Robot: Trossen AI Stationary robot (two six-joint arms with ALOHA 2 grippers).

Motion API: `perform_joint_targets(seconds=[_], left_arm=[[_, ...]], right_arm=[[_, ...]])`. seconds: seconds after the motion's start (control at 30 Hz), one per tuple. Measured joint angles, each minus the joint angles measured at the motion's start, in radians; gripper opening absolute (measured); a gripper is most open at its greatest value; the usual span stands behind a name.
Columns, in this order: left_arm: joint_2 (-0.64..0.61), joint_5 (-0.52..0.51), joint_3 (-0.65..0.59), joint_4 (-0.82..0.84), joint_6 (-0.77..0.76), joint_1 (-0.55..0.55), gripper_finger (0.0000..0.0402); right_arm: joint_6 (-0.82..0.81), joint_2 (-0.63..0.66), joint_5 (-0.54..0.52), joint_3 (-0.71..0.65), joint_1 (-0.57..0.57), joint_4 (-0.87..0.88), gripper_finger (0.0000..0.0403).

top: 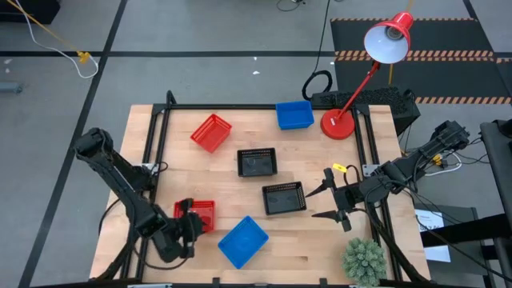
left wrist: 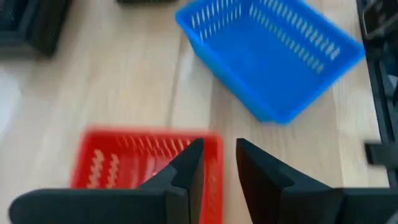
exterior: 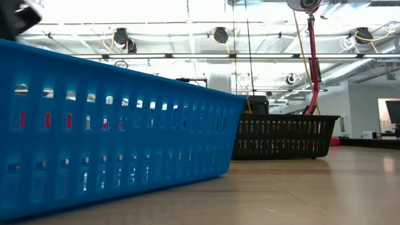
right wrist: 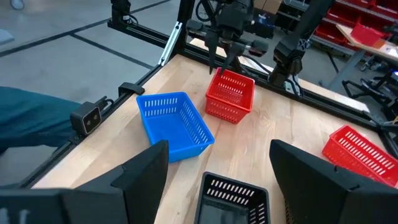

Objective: Stack baskets by color
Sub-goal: Stack the bottom blue basket on the stacked blue baskets

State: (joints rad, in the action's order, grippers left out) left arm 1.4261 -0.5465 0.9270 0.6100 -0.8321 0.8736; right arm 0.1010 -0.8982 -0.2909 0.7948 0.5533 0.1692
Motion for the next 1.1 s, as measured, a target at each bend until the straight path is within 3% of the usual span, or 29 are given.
perform_joint_targets(seconds=[0.33,0.7,0.87,1.1], left_arm=[[0.000,-0.060,0.090,0.001,0.333,-0.193,0.0093],[0.000,-0.058,0.304,0.018,0.582,-0.324,0.0093],[0.000,-0.058,0.380,0.028,0.665,-0.343,0.0093],[0.000,-0.058,0.387,0.071,0.667,-0.366,0.0093]], right_arm=[[-0.038,-0.045,0.005,0.000,0.000,-0.055,0.0274],[-0.013,-0.296,0.138,0.014,0.000,-0.305,0.0274],[-0.037,-0.467,0.171,0.143,0.000,-0.258,0.0265],[-0.034,-0.716,0.226,0.356,0.000,-0.113,0.0235]])
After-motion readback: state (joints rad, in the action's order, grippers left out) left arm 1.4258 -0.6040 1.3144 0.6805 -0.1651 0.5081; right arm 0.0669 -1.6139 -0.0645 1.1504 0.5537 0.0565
